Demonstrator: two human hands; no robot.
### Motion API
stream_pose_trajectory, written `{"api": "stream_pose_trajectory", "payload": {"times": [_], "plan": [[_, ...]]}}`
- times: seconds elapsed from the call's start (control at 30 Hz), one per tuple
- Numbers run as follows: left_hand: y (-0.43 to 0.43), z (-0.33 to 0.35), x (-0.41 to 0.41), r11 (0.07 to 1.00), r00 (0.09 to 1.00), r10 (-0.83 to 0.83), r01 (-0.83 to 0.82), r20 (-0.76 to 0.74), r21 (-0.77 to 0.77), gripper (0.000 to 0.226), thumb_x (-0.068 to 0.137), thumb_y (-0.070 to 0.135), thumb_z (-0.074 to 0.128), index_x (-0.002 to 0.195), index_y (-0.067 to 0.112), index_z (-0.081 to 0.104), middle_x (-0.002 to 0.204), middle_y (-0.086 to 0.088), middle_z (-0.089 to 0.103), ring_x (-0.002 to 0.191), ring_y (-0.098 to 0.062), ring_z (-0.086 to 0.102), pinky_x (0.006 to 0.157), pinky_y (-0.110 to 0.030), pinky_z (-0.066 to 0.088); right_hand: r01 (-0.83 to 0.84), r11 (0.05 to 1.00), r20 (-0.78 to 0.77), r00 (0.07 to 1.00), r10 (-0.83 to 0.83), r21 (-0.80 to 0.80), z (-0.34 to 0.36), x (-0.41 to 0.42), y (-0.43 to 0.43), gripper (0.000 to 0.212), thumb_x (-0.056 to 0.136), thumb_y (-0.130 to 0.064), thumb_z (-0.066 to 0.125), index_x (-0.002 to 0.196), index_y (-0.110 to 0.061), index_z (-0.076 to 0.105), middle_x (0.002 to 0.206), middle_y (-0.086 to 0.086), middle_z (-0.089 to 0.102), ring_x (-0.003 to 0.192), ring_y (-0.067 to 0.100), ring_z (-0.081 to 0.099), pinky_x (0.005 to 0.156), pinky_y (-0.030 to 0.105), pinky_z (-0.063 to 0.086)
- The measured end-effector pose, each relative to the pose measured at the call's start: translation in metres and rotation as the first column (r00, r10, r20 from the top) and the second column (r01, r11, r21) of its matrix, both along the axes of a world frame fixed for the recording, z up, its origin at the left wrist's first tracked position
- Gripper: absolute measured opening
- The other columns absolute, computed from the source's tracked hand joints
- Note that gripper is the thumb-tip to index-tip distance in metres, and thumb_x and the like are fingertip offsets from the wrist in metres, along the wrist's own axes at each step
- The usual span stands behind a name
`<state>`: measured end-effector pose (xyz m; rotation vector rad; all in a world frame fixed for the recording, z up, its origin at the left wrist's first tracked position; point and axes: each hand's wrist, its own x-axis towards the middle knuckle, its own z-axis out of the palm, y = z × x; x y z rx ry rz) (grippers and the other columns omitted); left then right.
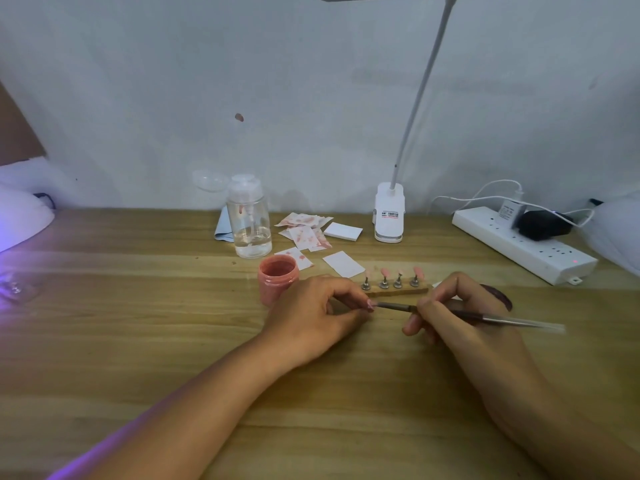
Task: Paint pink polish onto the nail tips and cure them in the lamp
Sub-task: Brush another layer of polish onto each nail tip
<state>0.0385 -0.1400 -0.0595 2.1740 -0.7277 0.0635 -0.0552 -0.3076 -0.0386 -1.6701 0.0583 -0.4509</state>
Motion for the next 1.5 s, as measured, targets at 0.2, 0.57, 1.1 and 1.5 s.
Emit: {"api": "stream_pose_trajectory", "payload": {"times": [0.2,0.57,1.1,1.5], "plan": [[0.0004,-0.0008,0.0003,1.0,1.0,-0.004,0.004,-0.015,-0.01,0.021,0.082,0.029,0.077,0.073,0.046,0.067,0.078,0.025,0.068,0.055,0.014,0.051,0.049,-0.008,0.029,0.028,1.0,-0.014,1.0,-0.028,-0.009,0.0007,-0.0006,-0.0004,0.012,0.085,0.001,0.058,0.082,0.008,0.05,0.063,0.013,0.069,0.057,0.012,0.053,0.061,0.031,0.042],[0.0006,-0.0033,0.0013,1.0,1.0,-0.004,0.004,-0.019,-0.014,0.019,0.082,0.03,0.077,0.074,0.044,0.068,0.083,0.022,0.071,0.053,0.014,0.049,0.052,-0.015,0.029,-0.003,1.0,-0.006,1.0,0.002,-0.016,-0.0016,0.0003,-0.0004,0.012,0.086,0.003,0.058,0.08,0.008,0.049,0.063,0.014,0.069,0.055,0.012,0.053,0.055,0.023,0.043],[-0.0005,-0.0047,0.0025,0.999,0.999,-0.032,0.031,-0.025,-0.037,0.021,0.081,0.027,0.077,0.073,0.044,0.067,0.08,0.026,0.069,0.051,0.008,0.049,0.054,-0.017,0.032,0.072,0.997,0.025,0.997,-0.073,0.026,-0.0051,0.0012,-0.0066,0.017,0.087,-0.001,0.058,0.076,0.007,0.048,0.061,0.012,0.068,0.05,0.01,0.05,0.05,0.017,0.044],[0.0011,-0.005,0.0028,0.997,0.998,-0.061,0.062,0.016,-0.037,0.027,0.08,0.03,0.078,0.081,0.053,0.064,0.082,0.026,0.069,0.054,0.007,0.052,0.055,-0.013,0.035,0.032,0.998,0.056,0.998,-0.035,0.05,-0.0067,0.0026,-0.0051,0.026,0.092,-0.005,0.058,0.075,0.008,0.043,0.06,0.014,0.068,0.048,0.011,0.05,0.049,0.016,0.043]]}}
